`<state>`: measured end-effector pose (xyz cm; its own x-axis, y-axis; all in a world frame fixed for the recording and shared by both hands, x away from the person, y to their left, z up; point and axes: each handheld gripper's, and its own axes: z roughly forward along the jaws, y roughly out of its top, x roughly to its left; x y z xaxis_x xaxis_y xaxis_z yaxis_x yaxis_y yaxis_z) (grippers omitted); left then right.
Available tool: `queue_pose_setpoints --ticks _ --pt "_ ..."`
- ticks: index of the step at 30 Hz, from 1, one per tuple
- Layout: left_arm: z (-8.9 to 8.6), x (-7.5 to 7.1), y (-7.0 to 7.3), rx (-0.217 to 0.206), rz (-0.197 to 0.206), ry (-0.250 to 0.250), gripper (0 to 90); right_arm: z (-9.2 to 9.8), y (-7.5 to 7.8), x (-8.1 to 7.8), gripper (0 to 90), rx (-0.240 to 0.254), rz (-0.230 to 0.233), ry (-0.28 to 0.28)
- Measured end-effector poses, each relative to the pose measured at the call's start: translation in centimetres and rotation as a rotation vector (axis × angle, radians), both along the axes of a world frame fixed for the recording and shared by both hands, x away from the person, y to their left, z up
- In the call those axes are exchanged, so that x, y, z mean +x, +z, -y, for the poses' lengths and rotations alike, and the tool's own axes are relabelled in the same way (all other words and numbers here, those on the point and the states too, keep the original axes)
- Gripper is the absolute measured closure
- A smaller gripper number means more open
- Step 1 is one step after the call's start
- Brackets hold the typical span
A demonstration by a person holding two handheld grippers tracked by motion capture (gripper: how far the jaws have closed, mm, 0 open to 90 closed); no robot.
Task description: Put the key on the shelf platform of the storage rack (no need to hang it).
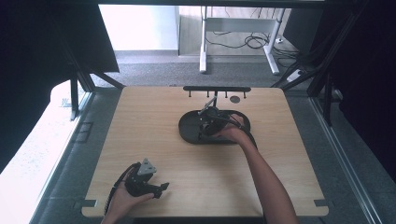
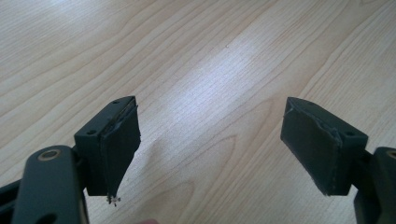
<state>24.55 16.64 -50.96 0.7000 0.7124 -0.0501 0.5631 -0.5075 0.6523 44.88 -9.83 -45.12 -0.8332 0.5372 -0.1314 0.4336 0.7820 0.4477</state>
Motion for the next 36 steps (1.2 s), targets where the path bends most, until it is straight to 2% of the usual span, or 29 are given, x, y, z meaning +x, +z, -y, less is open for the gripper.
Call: queue_pose_setpoints --ticks 15,27,36 --pt "0.1 -0.2 0.3 -0.002 0.011 -0.008 20.4 2.3 -2.8 0.8 49.7 -0.043 -0.031 -0.019" --pt "0.2 -0.2 0.2 0.002 0.005 -0.008 20.4 3.0 -3.7 1.1 49.2 -0.020 -0.040 -0.043" --pt "0.3 -0.2 0.1 0.006 0.003 -0.015 20.4 3.2 -4.2 1.0 47.0 -0.030 -0.037 -0.086"
